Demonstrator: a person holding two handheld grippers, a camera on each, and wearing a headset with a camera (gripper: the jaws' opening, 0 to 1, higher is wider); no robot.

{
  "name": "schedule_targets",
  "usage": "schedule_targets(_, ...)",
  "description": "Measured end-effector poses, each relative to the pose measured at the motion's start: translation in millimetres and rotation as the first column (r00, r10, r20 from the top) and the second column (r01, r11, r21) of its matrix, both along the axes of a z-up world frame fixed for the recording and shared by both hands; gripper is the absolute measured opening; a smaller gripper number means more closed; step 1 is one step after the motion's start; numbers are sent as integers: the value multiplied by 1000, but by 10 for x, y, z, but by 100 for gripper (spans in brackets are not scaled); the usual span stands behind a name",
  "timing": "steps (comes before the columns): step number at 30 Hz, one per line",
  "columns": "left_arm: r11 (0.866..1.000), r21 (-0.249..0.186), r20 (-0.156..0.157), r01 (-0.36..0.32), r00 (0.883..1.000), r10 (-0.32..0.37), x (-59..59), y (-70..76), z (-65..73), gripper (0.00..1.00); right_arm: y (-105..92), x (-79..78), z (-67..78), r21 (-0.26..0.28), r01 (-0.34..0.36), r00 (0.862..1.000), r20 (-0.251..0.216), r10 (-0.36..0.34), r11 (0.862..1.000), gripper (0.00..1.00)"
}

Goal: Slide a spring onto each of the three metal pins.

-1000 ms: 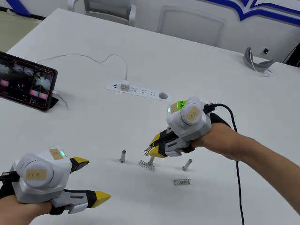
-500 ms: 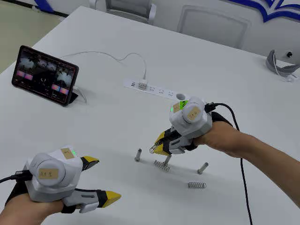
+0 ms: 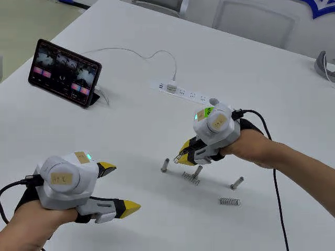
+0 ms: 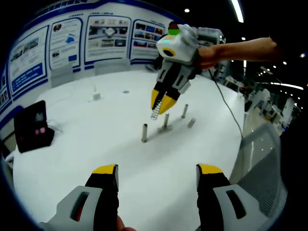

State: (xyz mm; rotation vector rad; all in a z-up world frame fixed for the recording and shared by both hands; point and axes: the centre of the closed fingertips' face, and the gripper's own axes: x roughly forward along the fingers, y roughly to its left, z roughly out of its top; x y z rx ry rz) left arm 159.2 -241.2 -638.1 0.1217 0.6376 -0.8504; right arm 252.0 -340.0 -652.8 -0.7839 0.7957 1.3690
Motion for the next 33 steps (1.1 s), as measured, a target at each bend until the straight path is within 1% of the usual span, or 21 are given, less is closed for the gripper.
schedule_targets(14, 1000, -1, -16, -28, 999, 27, -50, 104, -32, 66, 124, 27, -100, -6, -22, 1000, -3, 22, 1000, 13)
schedule_targets(27, 998, 0, -23, -59, 998, 59, -50, 224, -44, 66, 187, 76, -165, -20, -44, 999, -9, 44, 999, 13)
schedule_targets(33, 998, 0, -25, -63, 998, 63, -48, 243, -45, 66, 235, 81, -189, -25, -56, 998, -12, 55, 998, 13)
